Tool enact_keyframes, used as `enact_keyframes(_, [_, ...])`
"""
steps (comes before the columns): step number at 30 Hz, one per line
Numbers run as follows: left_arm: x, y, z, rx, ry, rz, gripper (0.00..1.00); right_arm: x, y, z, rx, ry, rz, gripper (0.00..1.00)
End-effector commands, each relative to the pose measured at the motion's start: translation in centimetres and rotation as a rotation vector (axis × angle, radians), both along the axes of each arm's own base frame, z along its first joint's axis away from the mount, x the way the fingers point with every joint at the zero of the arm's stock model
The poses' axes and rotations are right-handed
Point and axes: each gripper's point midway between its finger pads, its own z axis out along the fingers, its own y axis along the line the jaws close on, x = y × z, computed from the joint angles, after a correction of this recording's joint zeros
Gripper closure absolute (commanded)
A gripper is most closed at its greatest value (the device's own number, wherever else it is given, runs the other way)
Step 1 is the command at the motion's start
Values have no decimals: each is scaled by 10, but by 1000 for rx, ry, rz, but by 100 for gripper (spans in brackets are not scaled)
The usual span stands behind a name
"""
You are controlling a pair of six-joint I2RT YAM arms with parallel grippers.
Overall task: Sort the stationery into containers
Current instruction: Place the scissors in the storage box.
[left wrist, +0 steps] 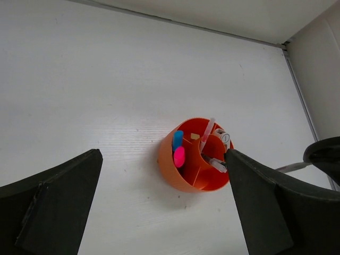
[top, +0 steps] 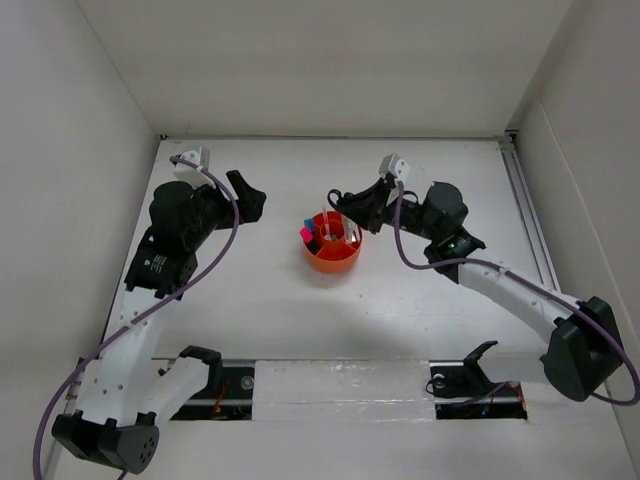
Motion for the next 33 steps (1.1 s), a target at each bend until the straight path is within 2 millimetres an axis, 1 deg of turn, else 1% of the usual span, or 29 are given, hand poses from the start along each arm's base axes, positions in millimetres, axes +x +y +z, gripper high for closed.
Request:
enact_keyframes(1, [-2,-3,4,-9,-25,-21,0,-22,-4,16,3,-151,209,100])
enact_keyframes(2, [0,-4,2,-7,-16,-21,0,-21,-4,19,-1,-160,232,100])
enact_keyframes(3, [0,-4,2,-7,-16,-21,0,-17,-3,7,-19,-131,245,100])
enact_keyframes(4, [1,-4,4,-9,-25,-21,0,-17,-1,7,-21,-132,260,100])
enact_keyframes(5, [0,-6,4,-11,-24,-30,0,-14,-4,7,-22,-132,250,100])
enact_keyframes(6, [0,-5,4,-3,-27,-32,0,-12,-3,-1,-28,-119,250,100])
enact_keyframes(8, [-1,-7,4,-6,-27,-43,0,-11,-2,-8,-23,-113,251,100])
enact_keyframes(9, [-2,-9,4,-9,-26,-53,0,-10,-3,-6,-16,-125,242,100])
enact_keyframes(10, [0,-9,1,-7,-17,-53,0,-9,-2,-12,-16,-108,244,100])
enact_keyframes(11, [-1,-11,1,-10,-16,-63,0,-7,-5,-11,-5,-118,235,100])
enact_keyframes(12, [0,-11,3,-12,-25,-64,0,-8,-5,-14,-3,-121,235,100])
enact_keyframes(14, [-1,-13,3,-7,-28,-78,0,-2,-6,-20,4,-102,228,100])
enact_keyframes(15, [-2,-14,-1,-7,-18,-87,0,-3,-9,-16,13,-118,241,100])
enact_keyframes(16, [-3,-16,-1,-10,-18,-97,0,2,-12,-24,6,-108,235,100])
enact_keyframes(17, [-2,-16,1,-12,-27,-97,0,4,-11,-27,9,-94,236,100])
enact_keyframes(19, [-2,-20,-1,-16,-16,-119,0,10,-17,-27,21,-97,223,100])
enact_keyframes(20, [-2,-20,-1,-16,-16,-119,0,6,-17,-29,24,-95,237,100])
enact_keyframes(21, [-2,-20,-1,-16,-16,-119,0,11,-18,-35,28,-72,238,100])
enact_keyframes(22, [-2,-20,-1,-16,-16,-119,0,13,-21,-32,38,-91,242,100])
enact_keyframes(23, [-3,-21,-1,-10,-19,-130,0,11,-20,-37,38,-79,253,100])
enact_keyframes(24, [-3,-21,-1,-10,-19,-130,0,16,-22,-41,44,-56,246,100])
enact_keyframes(25, [-3,-22,1,-14,-28,-139,0,15,-21,-38,54,-78,262,100])
enact_keyframes(26, [-3,-22,1,-14,-28,-139,0,13,-20,-42,55,-67,276,100])
enact_keyframes(27, [-3,-22,1,-14,-28,-139,0,16,-22,-43,61,-66,269,100])
enact_keyframes(28, [-3,-22,1,-14,-28,-139,0,16,-22,-49,65,-40,272,100])
enact_keyframes(29, [-3,-22,1,-14,-28,-139,0,14,-22,-44,74,-65,283,100])
enact_keyframes(31, [-4,-24,1,-17,-27,-150,0,15,-20,-53,80,-36,288,100])
enact_keyframes(32, [-4,-24,1,-17,-27,-150,0,15,-21,-50,86,-58,288,100])
enact_keyframes(33, [-4,-24,1,-17,-27,-150,0,13,-20,-57,83,-36,299,100])
